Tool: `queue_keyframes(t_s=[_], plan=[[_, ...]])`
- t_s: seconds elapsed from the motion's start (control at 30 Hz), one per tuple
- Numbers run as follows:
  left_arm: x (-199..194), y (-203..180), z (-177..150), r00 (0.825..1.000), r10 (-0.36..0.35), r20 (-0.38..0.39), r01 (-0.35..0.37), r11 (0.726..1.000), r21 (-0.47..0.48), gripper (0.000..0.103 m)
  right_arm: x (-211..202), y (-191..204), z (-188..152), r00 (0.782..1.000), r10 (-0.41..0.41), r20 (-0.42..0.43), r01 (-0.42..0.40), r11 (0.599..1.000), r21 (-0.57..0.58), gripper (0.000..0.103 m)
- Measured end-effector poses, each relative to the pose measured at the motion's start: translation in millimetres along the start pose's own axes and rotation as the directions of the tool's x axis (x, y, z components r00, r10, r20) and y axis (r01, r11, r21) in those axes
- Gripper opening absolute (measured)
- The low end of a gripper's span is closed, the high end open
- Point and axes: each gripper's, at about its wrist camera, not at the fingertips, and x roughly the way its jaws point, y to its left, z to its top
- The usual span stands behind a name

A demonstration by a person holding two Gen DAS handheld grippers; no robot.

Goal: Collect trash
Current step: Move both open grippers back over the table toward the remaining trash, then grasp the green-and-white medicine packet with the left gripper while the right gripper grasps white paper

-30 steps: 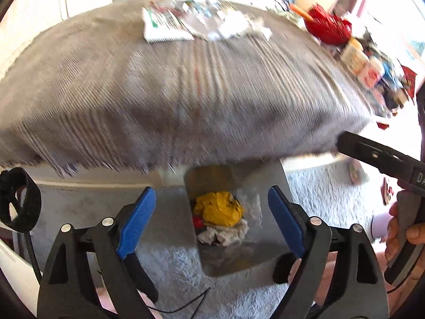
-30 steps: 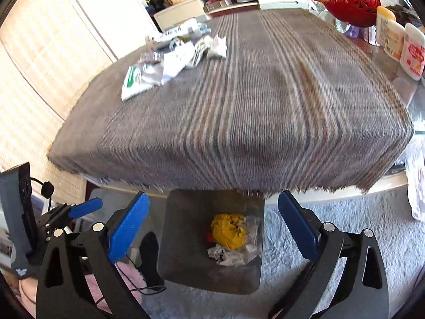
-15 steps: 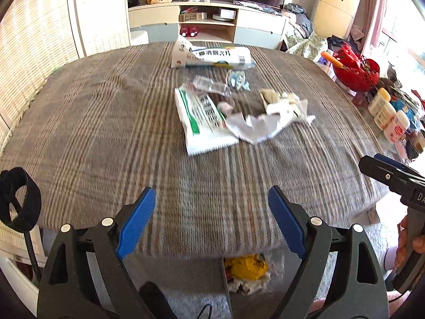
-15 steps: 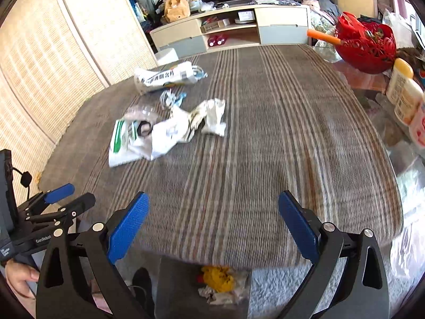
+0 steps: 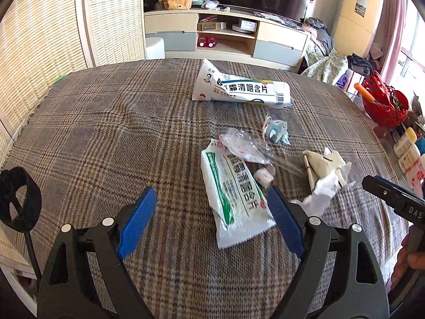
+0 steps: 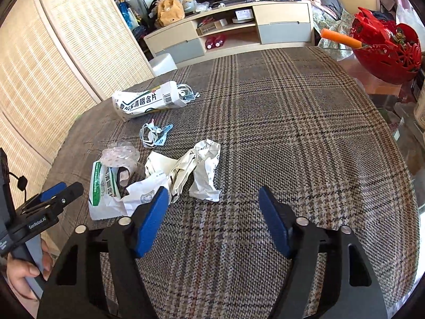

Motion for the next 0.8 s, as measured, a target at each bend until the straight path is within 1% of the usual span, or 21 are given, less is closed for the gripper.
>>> queue_keyframes(t_s=[0.03, 0.07, 0.1, 0.17, 0.33, 0.47, 0.53, 0.57, 0.67, 0.7, 0.77, 0.8], plan=[[3.4, -0.8, 1.4, 1.0, -0.002, -0.004, 0.002, 1.0, 0.003, 0.074, 3.7, 0.6, 1.0, 1.0, 0.006, -0.003, -0.006, 1.0, -0.005, 0.054], [7.7, -2.2, 2.4, 1.0, -0.004, -0.013, 0.004, 1.0, 0.007, 0.067, 7.8, 1.7, 2.0, 1.0, 0.008, -0.007, -0.008, 1.0, -0.013, 0.05], [14.0, -3.8, 3.5, 1.0, -0.008, -0.028, 0.009, 1.0, 0.01, 0.06, 10.9, 2.6, 1.6, 1.0, 0.004, -0.011, -0.004, 1.0, -0.02, 0.048], [22.4, -5.0, 3.7, 0.999, -0.015, -0.048, 0.015, 1.0, 0.007, 0.056, 17.4, 3.7, 1.4, 1.0, 0.0, -0.021, 0.0, 1.0, -0.026, 0.047], [37.4, -2.2, 4.3, 0.998, -0.014, -0.066, 0.013, 1.0, -0.012, 0.055, 29.9, 4.0, -3.2, 0.999, 0.002, -0.052, -0.004, 0.999, -0.039, 0.044], [47.5, -0.5, 2.6, 0.996, -0.024, -0.083, 0.022, 1.0, -0.021, 0.047, 33.9, 1.7, -7.4, 0.998, 0.02, -0.061, -0.022, 0.999, -0.036, 0.036], [48.1, -4.3, 0.2, 0.996, -0.028, -0.087, 0.027, 1.0, -0.012, 0.04, 36.1, 5.2, -8.1, 0.997, 0.039, -0.073, -0.042, 0.998, -0.043, 0.029], [47.2, -6.7, -0.6, 0.996, -0.032, -0.089, 0.032, 0.999, -0.003, 0.032, 36.7, 7.7, -9.1, 0.996, 0.04, -0.077, -0.044, 0.998, -0.052, 0.028], [40.7, -14.9, -2.5, 0.997, 0.0, -0.08, 0.003, 0.999, 0.039, 0.017, 34.9, 16.5, -12.4, 0.997, 0.025, -0.078, -0.032, 0.996, -0.084, 0.024], [39.5, -15.1, -2.9, 0.997, -0.003, -0.082, 0.006, 0.999, 0.041, 0.014, 33.4, 17.1, -12.6, 0.997, 0.02, -0.074, -0.027, 0.996, -0.087, 0.023], [35.3, -13.8, -4.8, 0.996, 0.0, -0.085, 0.003, 0.999, 0.039, 0.006, 28.9, 16.6, -13.0, 0.998, 0.011, -0.063, -0.016, 0.996, -0.087, 0.022], [32.8, -12.7, -5.7, 0.997, -0.001, -0.083, 0.004, 0.999, 0.038, 0.005, 24.3, 15.3, -13.5, 0.998, 0.006, -0.055, -0.01, 0.996, -0.086, 0.022]])
